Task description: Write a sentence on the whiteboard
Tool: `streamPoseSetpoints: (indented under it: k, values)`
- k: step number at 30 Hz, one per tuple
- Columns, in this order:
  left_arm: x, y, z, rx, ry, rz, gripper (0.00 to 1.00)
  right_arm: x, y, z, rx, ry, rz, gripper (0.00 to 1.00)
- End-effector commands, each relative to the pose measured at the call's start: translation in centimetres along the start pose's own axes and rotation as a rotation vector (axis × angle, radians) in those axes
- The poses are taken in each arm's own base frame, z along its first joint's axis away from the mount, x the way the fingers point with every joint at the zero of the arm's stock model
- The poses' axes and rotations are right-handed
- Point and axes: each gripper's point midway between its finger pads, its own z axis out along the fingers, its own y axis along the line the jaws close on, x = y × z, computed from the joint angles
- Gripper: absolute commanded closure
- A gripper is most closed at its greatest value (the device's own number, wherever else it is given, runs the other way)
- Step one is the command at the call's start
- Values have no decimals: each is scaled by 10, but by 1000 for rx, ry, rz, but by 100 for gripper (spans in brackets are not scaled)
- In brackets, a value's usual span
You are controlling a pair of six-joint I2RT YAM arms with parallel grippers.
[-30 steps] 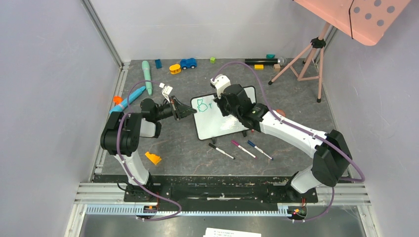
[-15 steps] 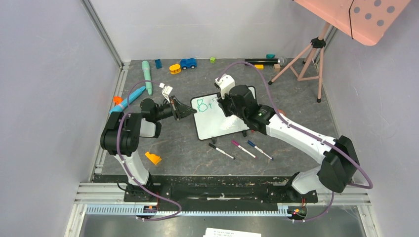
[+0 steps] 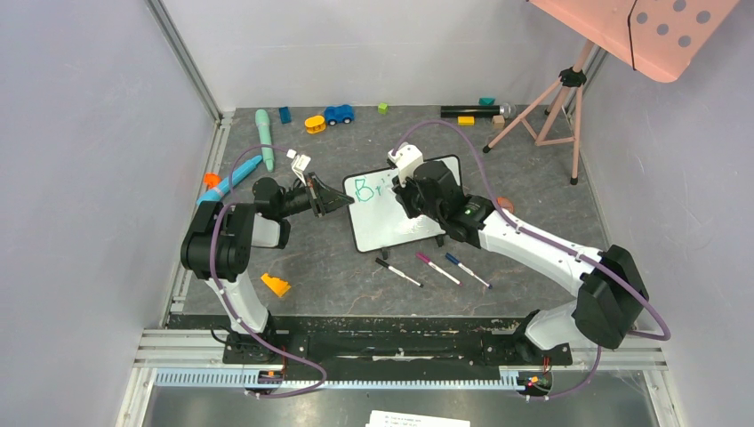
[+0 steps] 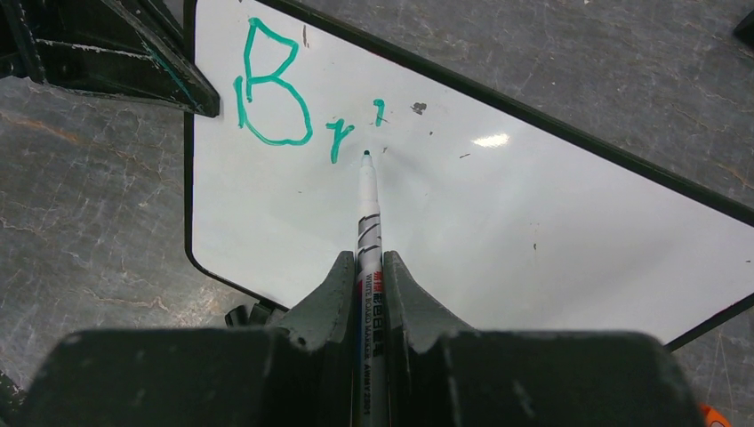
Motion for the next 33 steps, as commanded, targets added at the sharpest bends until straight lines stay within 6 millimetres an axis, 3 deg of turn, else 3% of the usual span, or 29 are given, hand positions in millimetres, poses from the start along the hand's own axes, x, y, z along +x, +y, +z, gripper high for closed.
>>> streamPoseSetpoints:
  k: [1, 20, 33]
  values:
    - [-7, -10, 1, 32, -10, 100, 98, -16, -2, 0, 5, -52, 16, 100]
    - [-7, -10, 1, 31, -11, 100, 98, -22, -3, 10, 20, -45, 9, 100]
    - [-7, -10, 1, 31, -10, 100, 98, 4, -1, 8, 13, 3, 8, 100]
